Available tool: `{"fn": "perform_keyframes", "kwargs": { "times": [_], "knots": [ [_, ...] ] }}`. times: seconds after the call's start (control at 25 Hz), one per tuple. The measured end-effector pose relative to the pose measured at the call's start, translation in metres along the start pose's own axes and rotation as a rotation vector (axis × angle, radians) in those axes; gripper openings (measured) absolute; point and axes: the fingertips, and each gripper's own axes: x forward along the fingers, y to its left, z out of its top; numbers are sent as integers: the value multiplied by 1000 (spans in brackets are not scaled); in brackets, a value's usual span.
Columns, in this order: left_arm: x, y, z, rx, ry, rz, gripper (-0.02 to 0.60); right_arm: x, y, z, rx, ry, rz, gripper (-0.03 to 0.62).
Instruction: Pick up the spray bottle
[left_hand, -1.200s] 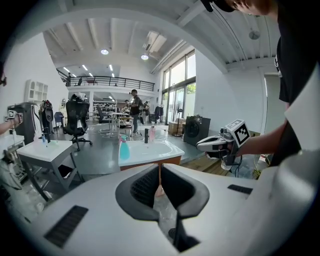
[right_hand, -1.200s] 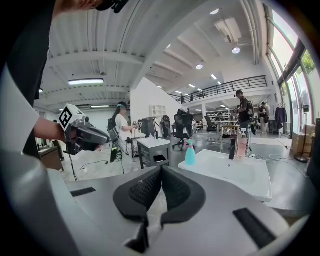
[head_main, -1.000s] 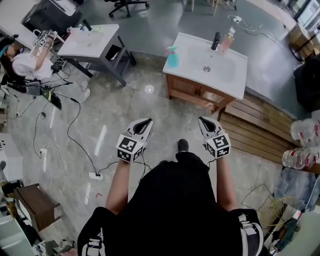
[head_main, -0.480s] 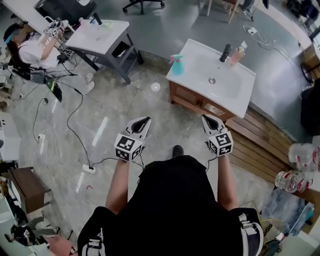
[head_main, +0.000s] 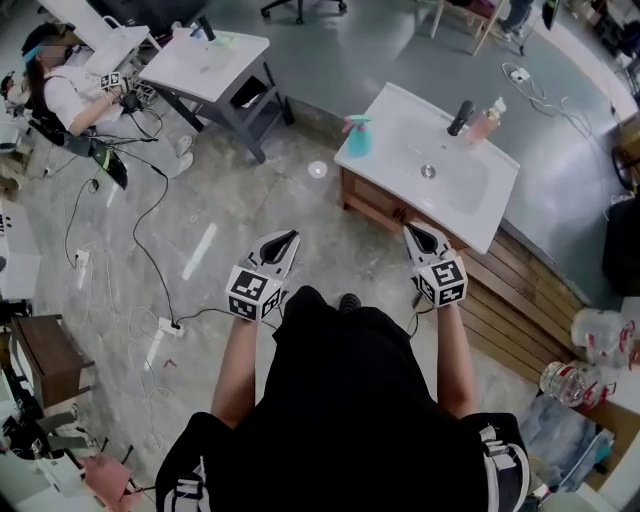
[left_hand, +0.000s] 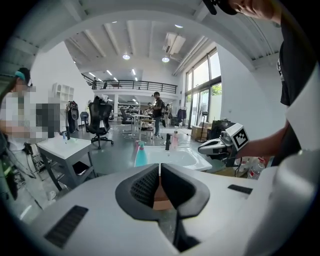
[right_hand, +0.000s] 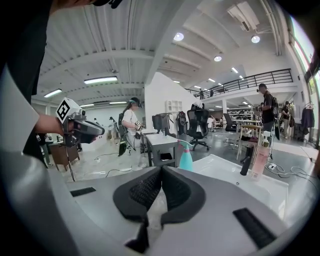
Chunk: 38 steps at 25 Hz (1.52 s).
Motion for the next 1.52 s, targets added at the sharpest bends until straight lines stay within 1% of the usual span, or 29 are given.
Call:
{"fn": "perform_keyframes", "kwargs": {
  "times": [0.12, 0.24, 0.4, 0.6, 0.8, 0.92, 1.12, 1.32, 1.52],
  "knots": [
    [9, 6, 1, -3, 6, 3, 31, 7, -7, -4, 9, 10, 7, 17],
    [16, 17, 6, -1, 0, -3, 31, 15, -5, -6, 5, 24, 10, 17],
    [26, 30, 8, -2, -11, -22, 31, 19, -5, -4, -15, 39, -10, 17],
    [53, 47, 12, 23, -5, -100, 31, 34, -19, -2, 4, 51, -78, 17],
    [81, 90, 26, 27, -3, -163, 31, 70, -27, 11, 33, 86, -131, 17],
    [100, 126, 33, 25, 3, -195, 31, 102, -30, 23, 5, 114, -159, 17],
    [134, 176, 51, 49, 9, -257, 31, 151, -31, 44, -41, 150, -192, 17],
    [160, 206, 71, 76, 8, -325, 31, 186, -30, 54, -30, 180, -218, 17],
    [177, 238, 82, 86, 15, -370, 31, 216, -35, 63, -8, 188, -255, 17]
  ]
}}
